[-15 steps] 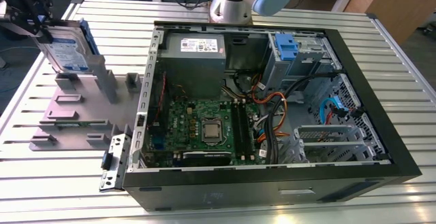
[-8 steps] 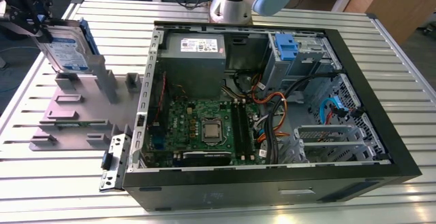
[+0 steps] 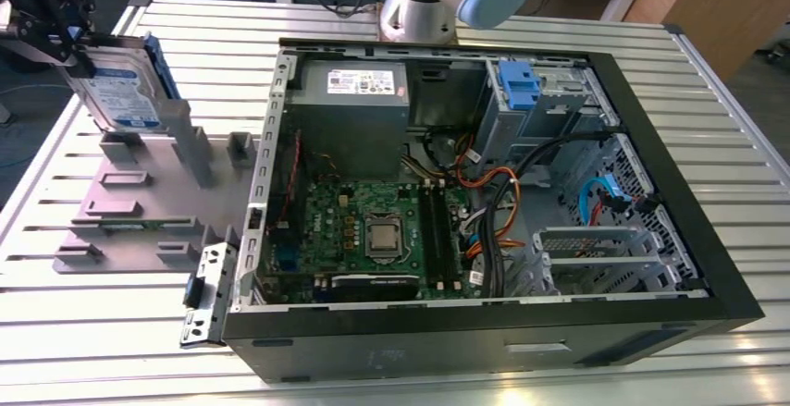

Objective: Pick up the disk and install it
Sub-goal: 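Pick up the disk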

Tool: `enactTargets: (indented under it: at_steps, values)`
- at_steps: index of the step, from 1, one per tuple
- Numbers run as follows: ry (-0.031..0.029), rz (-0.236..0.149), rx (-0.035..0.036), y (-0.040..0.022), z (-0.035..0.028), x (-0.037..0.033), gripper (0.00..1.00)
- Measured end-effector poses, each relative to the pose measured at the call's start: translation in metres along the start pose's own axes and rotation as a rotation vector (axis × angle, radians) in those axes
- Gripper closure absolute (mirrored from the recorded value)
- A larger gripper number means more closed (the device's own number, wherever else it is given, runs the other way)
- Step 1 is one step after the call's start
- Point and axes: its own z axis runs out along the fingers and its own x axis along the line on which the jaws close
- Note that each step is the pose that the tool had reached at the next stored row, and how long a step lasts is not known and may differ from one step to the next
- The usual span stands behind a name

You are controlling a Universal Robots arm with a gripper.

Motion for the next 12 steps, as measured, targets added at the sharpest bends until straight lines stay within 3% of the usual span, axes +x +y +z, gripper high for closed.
enactTargets:
  at_steps: [7, 12]
  values:
    - [-0.0016, 0.000, -0.0044, -0.0059, -0.0011, -0.0002, 0.63]
    - [-0.0024, 0.000, -0.0043, -0.0057, -0.0085, -0.0009, 0.63]
